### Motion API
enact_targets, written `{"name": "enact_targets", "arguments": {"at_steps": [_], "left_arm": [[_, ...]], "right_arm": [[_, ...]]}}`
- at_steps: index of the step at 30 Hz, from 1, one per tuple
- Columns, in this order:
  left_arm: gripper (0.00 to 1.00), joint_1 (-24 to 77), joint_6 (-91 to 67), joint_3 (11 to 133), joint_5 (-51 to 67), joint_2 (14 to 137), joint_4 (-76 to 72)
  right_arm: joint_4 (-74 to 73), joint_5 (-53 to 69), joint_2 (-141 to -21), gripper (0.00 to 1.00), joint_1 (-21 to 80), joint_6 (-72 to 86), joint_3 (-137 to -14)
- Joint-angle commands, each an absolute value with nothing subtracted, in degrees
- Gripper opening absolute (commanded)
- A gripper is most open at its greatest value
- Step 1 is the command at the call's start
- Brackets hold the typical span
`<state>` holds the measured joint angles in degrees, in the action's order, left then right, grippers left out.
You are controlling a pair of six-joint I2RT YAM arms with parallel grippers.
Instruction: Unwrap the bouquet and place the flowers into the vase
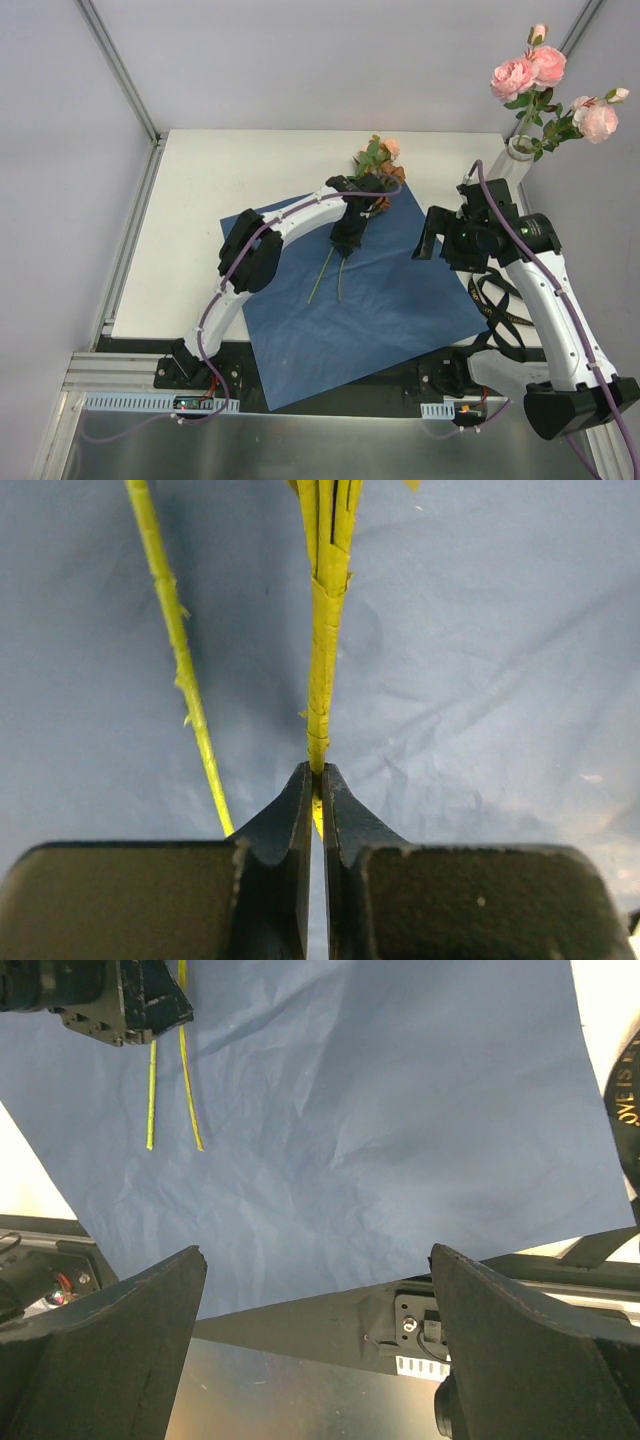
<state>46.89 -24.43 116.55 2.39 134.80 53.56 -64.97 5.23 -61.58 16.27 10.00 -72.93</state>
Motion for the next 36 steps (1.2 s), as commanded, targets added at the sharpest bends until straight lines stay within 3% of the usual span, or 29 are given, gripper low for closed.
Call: {"name": "enact_targets", "arguments": {"at_steps": [1,13,20,27,36], "left_arm": [[0.0,46.58,-23.82,117.69,2.11,123.15,55.2],[0.0,45.35,-27.51,107.41,10.98,105.14,51.16],[0.0,45.35,-27.86,100.73,13.88,97.92,47.03],[0.0,45.35,-25.14,96.77,14.85,93.87,44.91],[0.0,45.35,-21.63,96.85,16.96,91.84,44.56]], "right_arm": [[-63.46,9.84,-62.4,0.97,16.52,10.45,-74.0],[-49.42,25.13,-69.25,1.0,16.08,18.45,-76.9],[-37.8,31.99,-75.23,0.75,16.7,23.73,-80.24],[-28.58,31.73,-77.17,0.7,19.95,23.03,-81.47],[-29.97,28.48,-82.79,0.59,23.64,21.27,-85.95]]}}
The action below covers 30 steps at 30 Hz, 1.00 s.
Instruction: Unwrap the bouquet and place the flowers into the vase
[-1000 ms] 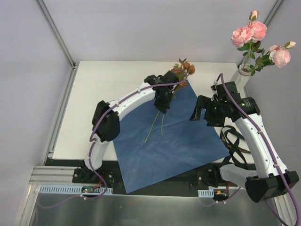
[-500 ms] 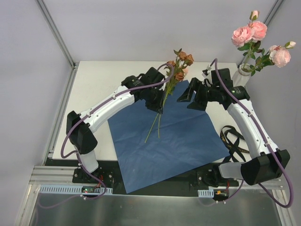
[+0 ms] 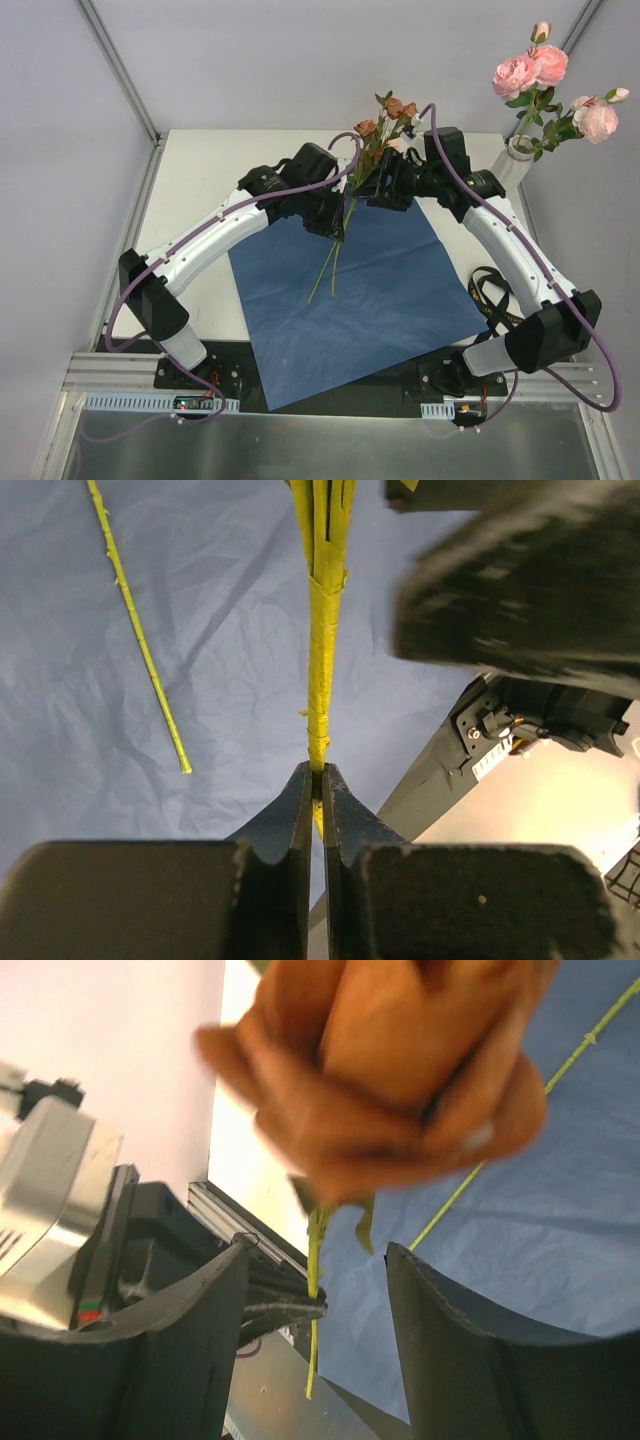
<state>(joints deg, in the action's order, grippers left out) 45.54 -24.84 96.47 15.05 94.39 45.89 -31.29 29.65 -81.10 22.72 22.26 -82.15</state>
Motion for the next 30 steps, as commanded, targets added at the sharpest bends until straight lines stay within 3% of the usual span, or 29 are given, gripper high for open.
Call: {"name": "enact_targets", "arguments": {"at_steps": [1,3,6,7,10,13,18,25,30], "left_arm": [[0.0,45.26,-20.58,97.12,17.31,91.93,44.56],[0.0,45.35,-19.87,97.73,17.31,92.02,44.56],[0.0,45.35,-18.28,97.82,17.4,92.02,44.56],[0.0,45.35,-17.5,97.74,17.4,91.85,44.47],[0.0,45.35,-16.61,97.3,17.23,91.15,44.56],[0.0,45.0,-15.83,96.51,16.79,90.09,44.56],[0.45,40.18,-16.43,93.96,18.19,86.49,44.83],[0.59,34.02,-14.95,88.77,19.95,80.51,43.42],[0.62,33.84,-12.13,85.7,18.99,77.7,43.42]], "right_arm": [[-29.97,28.48,-83.49,0.57,23.9,21.27,-86.13],[-29.62,29.0,-84.28,0.54,23.99,21.27,-86.39],[-29.8,28.57,-85.52,0.41,24.08,21.01,-87.1],[-29.45,28.56,-85.52,0.27,24.08,20.57,-87.19],[-28.04,28.3,-84.3,0.02,24.69,17.51,-87.36],[-26.37,26.72,-82.01,0.01,25.48,13.29,-87.8],[-25.49,24.79,-77.36,0.0,26.28,5.73,-91.31],[-27.33,16.54,-71.64,0.0,26.63,-10.88,-97.64],[-28.74,-0.93,-67.25,0.01,26.46,-24.39,-101.51]]}}
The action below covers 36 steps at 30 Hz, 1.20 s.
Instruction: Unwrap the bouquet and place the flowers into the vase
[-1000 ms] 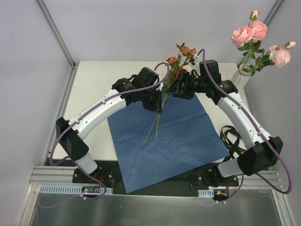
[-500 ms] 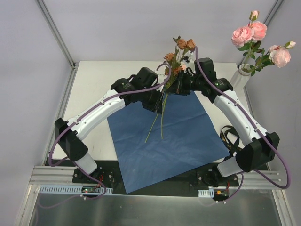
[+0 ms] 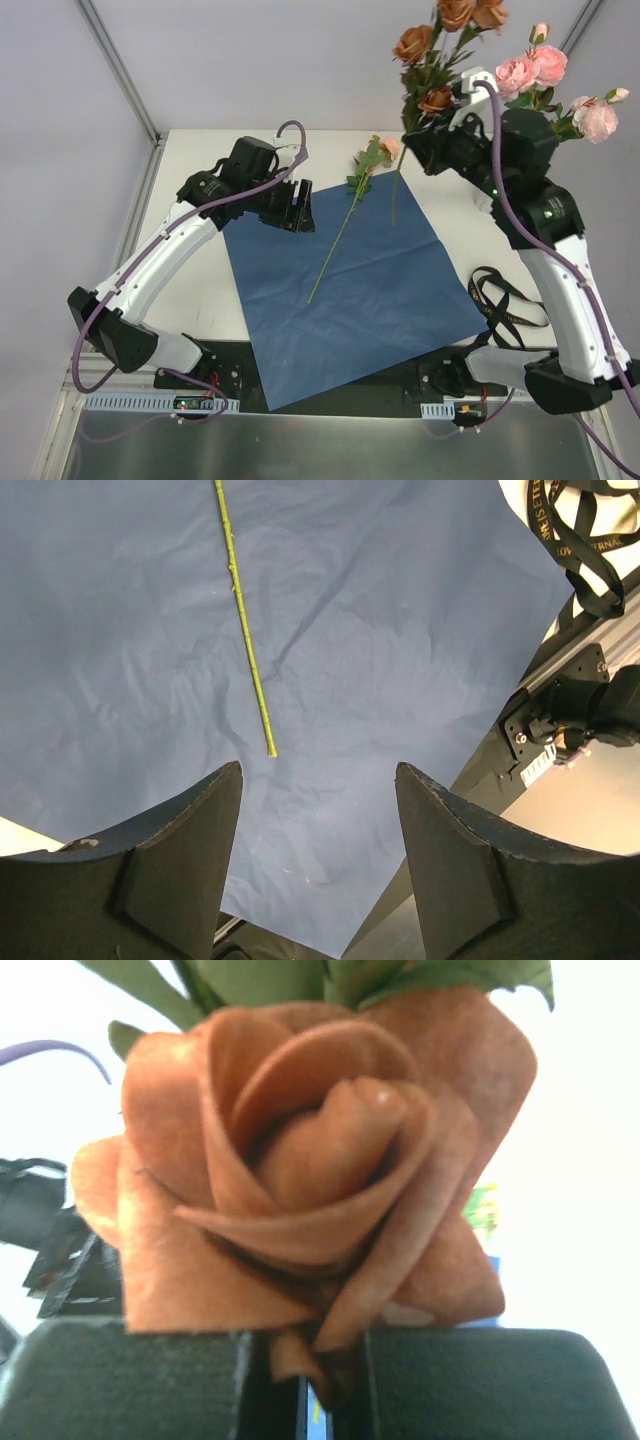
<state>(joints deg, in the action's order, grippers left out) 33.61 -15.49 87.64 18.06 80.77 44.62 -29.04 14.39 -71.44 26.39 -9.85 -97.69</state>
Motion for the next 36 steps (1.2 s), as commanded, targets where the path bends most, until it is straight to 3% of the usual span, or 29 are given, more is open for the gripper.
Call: {"name": "enact_targets", "arguments": {"at_steps": [1,5,8,15,21,36], "left_arm": [[0.63,33.75,-11.08,85.08,18.64,77.43,43.42],[0.64,33.14,-8.7,83.68,17.58,76.47,43.24],[0.65,32.61,-7.47,82.8,17.31,75.59,43.15],[0.66,32.08,-5.89,81.12,18.02,74.79,42.89],[0.67,31.91,-4.75,80.33,17.67,74.36,42.98],[0.71,28.3,-7.12,81.12,20.3,76.73,42.98]], "right_arm": [[-28.39,-4.62,-66.71,0.0,26.28,-26.0,-102.12],[-25.5,-16.67,-65.66,0.0,23.21,-30.85,-104.23],[-21.19,-18.54,-65.74,0.01,17.25,-29.71,-104.85],[-11.61,-17.93,-69.86,0.0,-2.16,-22.59,-104.42],[-6.77,-12.4,-75.67,0.0,-11.32,-18.64,-106.08],[-0.26,-8.09,-86.31,0.0,-14.24,-15.82,-106.79]]}}
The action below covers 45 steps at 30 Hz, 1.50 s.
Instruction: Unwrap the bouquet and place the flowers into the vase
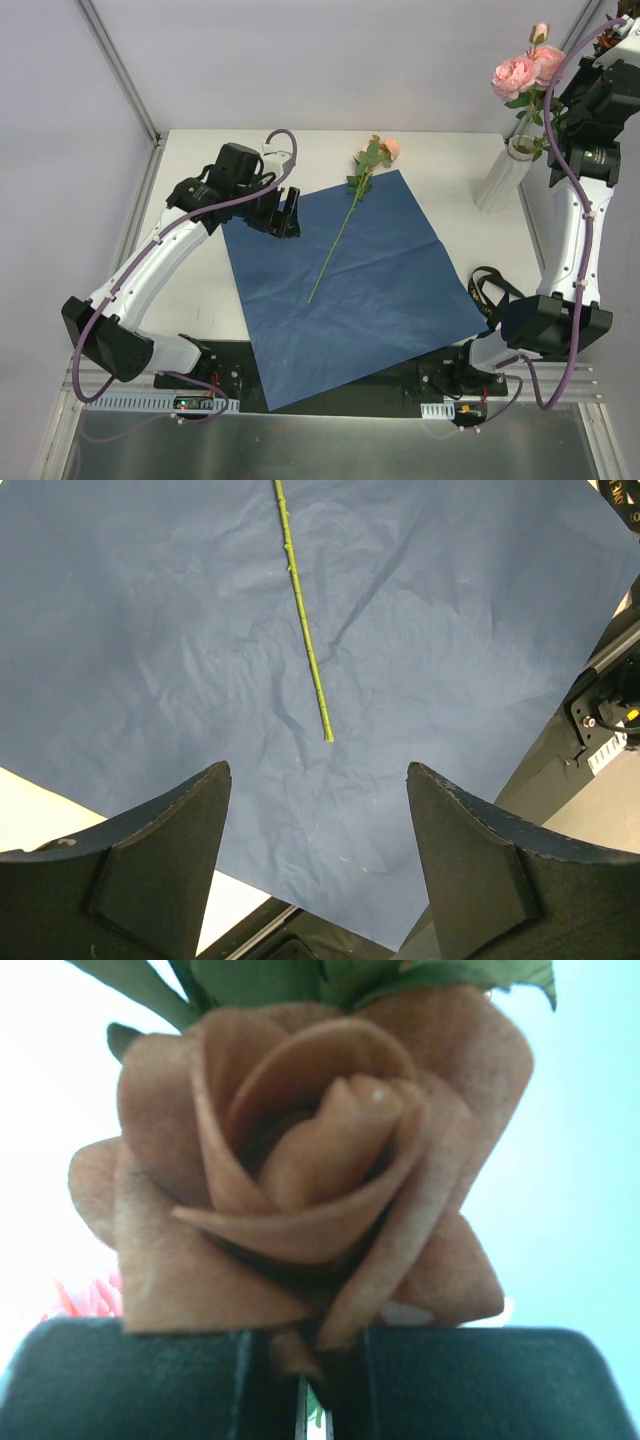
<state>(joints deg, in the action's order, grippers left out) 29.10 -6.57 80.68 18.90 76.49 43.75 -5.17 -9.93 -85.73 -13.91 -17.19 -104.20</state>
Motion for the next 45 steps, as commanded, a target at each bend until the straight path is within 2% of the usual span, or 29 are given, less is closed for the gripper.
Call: {"name": "enact_targets", "arguments": {"at_steps": [1,25,40,45], "left_arm": [[0.71,28.21,-7.29,81.21,20.39,76.82,42.98],[0.71,26.19,-10.28,80.42,19.43,74.89,42.89],[0.71,26.02,-11.34,79.72,18.81,73.74,42.54],[0.71,26.02,-11.34,79.02,18.81,73.39,42.1]], "right_arm": [[0.43,-8.26,-86.66,0.0,-14.41,-15.82,-106.7],[10.89,-4.04,-87.98,0.0,-14.85,-16.7,-89.56],[6.86,-4.83,-90.0,0.0,-16.17,-18.1,-104.49],[6.68,-4.31,-90.26,0.0,-16.61,-17.84,-103.19]]}}
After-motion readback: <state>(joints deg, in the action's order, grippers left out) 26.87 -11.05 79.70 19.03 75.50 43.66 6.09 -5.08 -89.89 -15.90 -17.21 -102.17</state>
